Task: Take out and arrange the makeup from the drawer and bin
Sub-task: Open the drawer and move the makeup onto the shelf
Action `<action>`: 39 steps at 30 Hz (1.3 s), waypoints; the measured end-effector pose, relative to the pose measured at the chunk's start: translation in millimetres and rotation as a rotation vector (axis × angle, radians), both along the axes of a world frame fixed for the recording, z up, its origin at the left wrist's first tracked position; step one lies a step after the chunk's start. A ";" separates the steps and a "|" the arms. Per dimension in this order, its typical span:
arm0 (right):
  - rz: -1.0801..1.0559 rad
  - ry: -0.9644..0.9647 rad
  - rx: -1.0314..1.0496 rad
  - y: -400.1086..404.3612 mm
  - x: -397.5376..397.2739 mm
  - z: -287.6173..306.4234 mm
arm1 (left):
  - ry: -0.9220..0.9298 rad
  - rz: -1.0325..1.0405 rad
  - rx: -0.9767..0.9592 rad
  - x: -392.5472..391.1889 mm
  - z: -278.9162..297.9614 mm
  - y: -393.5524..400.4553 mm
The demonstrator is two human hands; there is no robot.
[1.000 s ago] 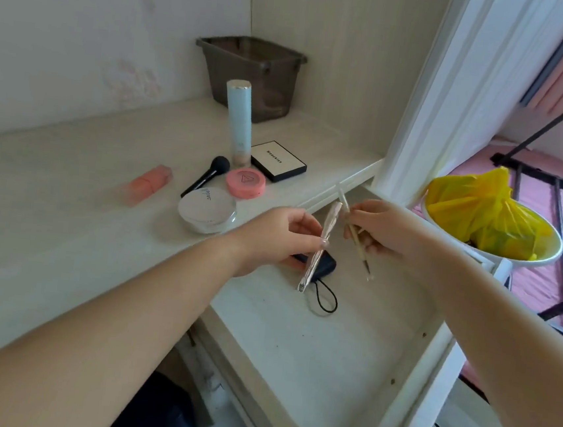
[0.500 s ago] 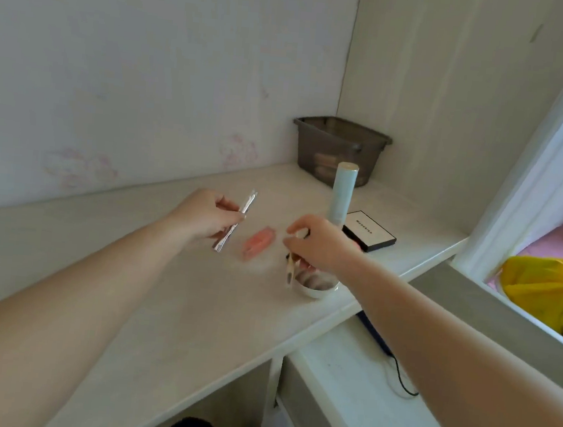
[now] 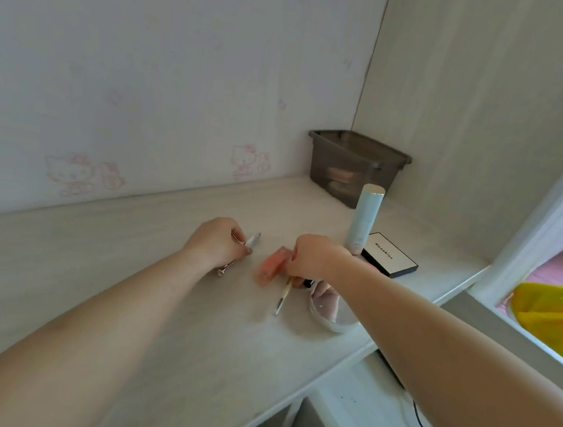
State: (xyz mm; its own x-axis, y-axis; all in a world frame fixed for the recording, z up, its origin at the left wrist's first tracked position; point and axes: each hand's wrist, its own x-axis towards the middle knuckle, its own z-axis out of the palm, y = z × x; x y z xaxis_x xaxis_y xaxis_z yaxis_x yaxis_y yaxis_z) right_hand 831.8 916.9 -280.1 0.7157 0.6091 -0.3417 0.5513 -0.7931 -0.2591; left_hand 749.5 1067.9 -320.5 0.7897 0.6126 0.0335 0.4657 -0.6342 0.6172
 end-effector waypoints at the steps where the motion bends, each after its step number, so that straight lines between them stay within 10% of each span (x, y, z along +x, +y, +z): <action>1: 0.004 -0.006 -0.002 0.2 0.1 0.1 | 0.000 0.000 0.006 0.5 -0.8 0.7; 25: 0.130 -0.253 0.498 -155.7 -19.6 13.4 | -0.343 -0.269 0.158 -38.9 30.2 -136.5; 39: 0.104 -0.181 -0.160 -413.0 -25.6 -31.3 | 0.357 -1.065 -0.055 -85.4 -26.3 -373.8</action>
State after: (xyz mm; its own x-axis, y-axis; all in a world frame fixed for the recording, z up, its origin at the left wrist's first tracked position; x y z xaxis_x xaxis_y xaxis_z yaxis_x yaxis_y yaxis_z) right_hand 806.2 503.9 -311.4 0.7107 0.6307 -0.3116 0.6576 -0.7530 -0.0243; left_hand 664.1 694.1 -346.8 0.8704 -0.3863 -0.3053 -0.1416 -0.7902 0.5962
